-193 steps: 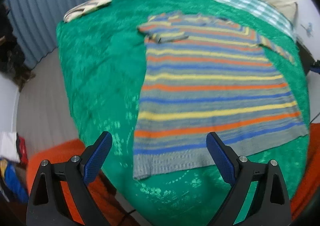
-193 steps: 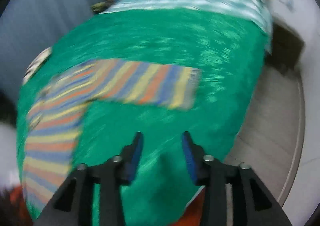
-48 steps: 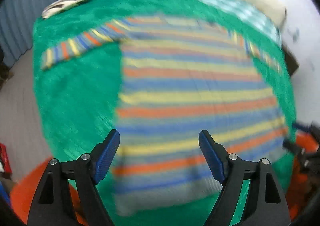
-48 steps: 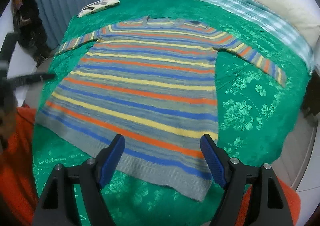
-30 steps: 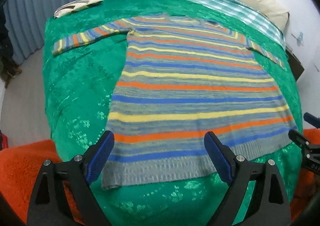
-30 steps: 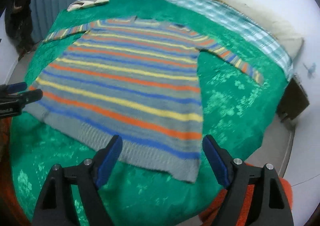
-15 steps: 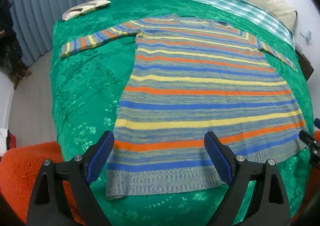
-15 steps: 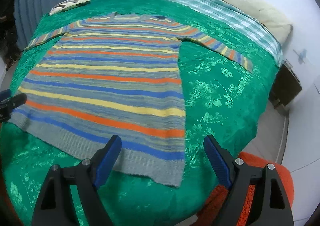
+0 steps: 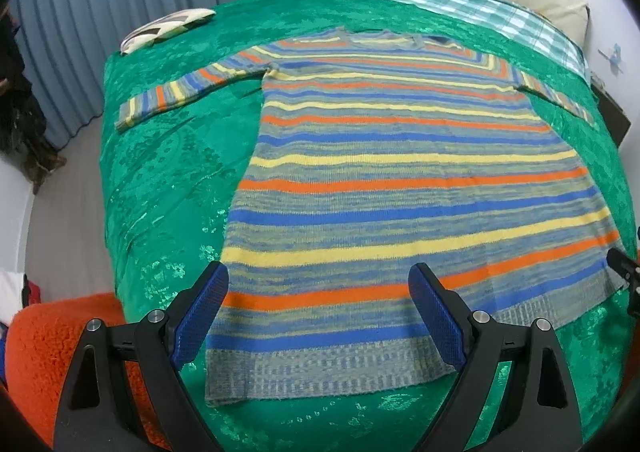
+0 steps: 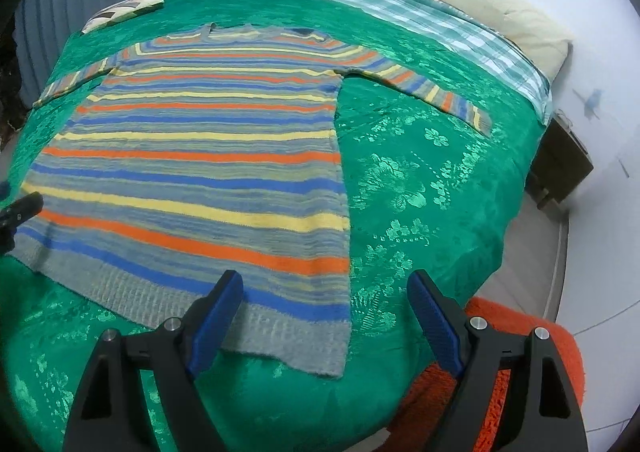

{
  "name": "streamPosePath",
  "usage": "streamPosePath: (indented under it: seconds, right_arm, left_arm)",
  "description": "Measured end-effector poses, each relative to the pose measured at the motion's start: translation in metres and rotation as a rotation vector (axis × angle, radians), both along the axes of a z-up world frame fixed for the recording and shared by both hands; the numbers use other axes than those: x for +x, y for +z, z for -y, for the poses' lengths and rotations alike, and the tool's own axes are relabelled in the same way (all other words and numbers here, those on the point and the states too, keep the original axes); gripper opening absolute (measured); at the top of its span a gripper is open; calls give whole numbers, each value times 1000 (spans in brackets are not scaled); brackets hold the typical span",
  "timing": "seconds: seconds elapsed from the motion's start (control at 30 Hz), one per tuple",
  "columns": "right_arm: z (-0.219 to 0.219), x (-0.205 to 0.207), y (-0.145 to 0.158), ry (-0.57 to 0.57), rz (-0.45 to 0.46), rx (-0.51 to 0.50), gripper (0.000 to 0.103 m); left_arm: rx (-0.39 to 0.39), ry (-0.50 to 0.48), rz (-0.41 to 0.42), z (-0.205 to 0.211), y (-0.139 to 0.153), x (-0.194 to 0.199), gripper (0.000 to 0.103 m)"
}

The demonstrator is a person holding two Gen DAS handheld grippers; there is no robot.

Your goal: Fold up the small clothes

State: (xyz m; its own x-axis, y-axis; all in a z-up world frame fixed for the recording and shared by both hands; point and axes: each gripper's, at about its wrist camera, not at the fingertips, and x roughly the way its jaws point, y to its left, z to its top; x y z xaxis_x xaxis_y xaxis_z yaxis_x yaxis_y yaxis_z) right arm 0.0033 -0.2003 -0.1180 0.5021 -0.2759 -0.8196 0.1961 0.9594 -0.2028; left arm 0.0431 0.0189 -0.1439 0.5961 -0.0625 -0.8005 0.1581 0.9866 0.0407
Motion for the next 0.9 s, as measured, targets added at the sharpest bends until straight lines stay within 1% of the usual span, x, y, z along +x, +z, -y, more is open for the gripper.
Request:
streamPosePath:
  seconds: [0.9]
  right_arm:
    - [5, -1, 0, -40, 9, -25, 84]
  left_arm:
    - [17, 12, -2, 0, 2, 1, 94]
